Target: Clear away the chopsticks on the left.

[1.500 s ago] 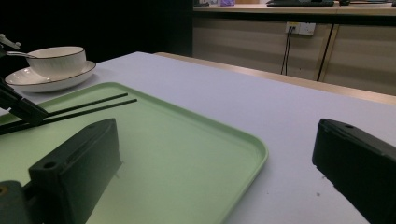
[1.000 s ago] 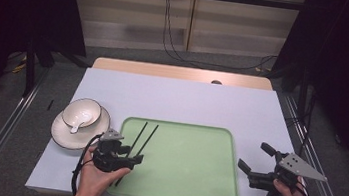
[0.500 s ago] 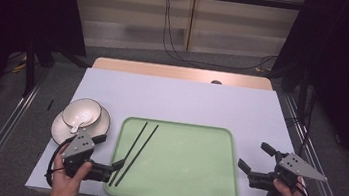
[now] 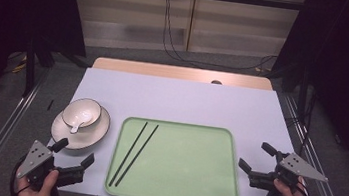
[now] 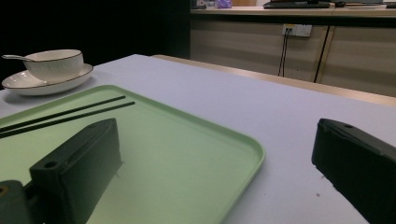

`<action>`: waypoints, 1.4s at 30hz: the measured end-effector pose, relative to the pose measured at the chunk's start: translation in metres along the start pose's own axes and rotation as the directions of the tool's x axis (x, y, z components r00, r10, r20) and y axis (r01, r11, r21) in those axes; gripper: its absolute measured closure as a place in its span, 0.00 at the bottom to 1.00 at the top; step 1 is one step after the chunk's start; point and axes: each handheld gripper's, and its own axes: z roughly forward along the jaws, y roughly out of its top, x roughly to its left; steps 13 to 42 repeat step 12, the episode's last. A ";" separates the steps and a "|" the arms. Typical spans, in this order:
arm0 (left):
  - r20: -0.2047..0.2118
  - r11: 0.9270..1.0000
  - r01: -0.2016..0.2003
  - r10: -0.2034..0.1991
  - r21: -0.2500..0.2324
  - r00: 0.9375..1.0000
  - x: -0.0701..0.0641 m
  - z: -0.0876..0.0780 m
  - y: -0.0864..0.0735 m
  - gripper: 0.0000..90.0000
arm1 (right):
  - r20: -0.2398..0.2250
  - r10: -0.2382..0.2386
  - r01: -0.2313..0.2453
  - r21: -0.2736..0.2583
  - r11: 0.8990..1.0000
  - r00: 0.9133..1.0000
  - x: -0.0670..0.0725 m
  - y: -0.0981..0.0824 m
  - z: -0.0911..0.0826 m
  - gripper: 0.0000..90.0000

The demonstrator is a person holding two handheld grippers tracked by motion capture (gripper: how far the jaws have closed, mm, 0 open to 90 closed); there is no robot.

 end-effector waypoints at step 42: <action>-0.003 1.000 -0.013 0.013 0.022 1.000 0.015 -0.011 -0.003 0.01 | 0.025 0.020 -0.019 -0.010 1.000 1.000 -0.004 -0.001 -0.003 0.01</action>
